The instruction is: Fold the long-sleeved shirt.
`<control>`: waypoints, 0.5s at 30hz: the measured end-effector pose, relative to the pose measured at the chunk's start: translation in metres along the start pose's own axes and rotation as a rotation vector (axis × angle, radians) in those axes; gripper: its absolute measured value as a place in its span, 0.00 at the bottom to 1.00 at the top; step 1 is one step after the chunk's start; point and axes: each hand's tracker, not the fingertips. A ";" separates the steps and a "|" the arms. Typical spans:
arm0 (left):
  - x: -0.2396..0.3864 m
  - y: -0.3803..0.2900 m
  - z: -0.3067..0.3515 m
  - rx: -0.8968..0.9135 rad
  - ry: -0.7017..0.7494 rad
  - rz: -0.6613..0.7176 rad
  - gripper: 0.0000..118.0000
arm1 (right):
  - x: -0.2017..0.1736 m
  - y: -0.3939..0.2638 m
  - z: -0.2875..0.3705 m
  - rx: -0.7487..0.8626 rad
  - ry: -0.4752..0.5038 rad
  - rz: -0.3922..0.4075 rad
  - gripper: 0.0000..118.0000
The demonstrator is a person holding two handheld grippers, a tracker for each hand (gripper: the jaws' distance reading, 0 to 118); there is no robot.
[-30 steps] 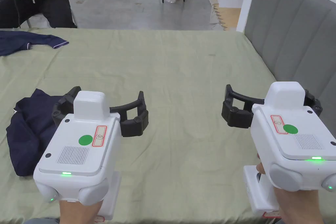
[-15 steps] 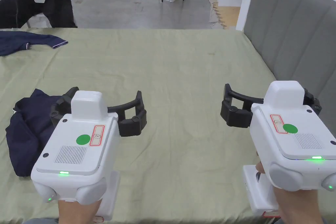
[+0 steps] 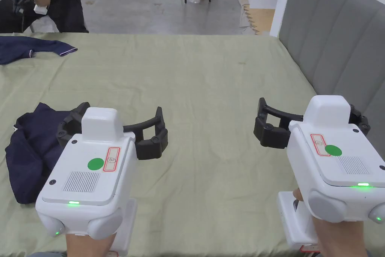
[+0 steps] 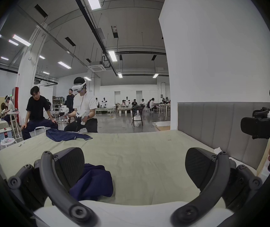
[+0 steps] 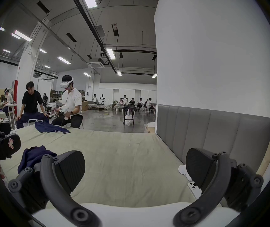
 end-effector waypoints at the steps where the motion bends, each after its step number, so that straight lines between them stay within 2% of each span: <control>1: 0.000 0.000 0.000 0.001 0.002 -0.001 0.94 | 0.000 0.000 0.000 0.001 -0.002 0.001 1.00; 2: 0.000 0.000 0.001 0.003 0.004 -0.002 0.93 | 0.000 0.000 0.001 0.000 -0.003 0.000 1.00; 3: -0.001 -0.001 0.002 0.006 0.004 0.000 0.89 | 0.001 0.000 0.002 -0.004 0.001 -0.004 0.96; 4: -0.001 -0.001 0.004 0.011 0.001 0.001 0.76 | 0.003 0.000 0.002 -0.010 0.023 -0.016 0.79; 5: -0.001 -0.001 0.005 0.014 -0.004 0.003 0.39 | 0.004 0.000 0.003 -0.004 0.033 -0.022 0.29; 6: -0.001 0.000 0.004 0.011 0.001 -0.004 0.06 | 0.003 -0.001 0.002 -0.001 0.025 -0.019 0.00; 8: 0.003 -0.001 0.002 -0.027 0.034 -0.081 0.08 | 0.003 0.001 0.004 0.000 -0.076 0.021 0.01; 10: -0.001 0.002 0.005 -0.007 0.030 -0.057 0.08 | 0.006 0.003 0.005 -0.025 0.031 -0.016 0.01; 13: -0.007 0.004 0.007 -0.002 0.036 -0.032 0.08 | 0.002 0.006 0.009 -0.009 0.002 -0.006 0.01; 15: -0.016 0.007 0.009 0.003 0.048 -0.034 0.08 | -0.004 0.006 0.005 -0.006 0.018 -0.012 0.01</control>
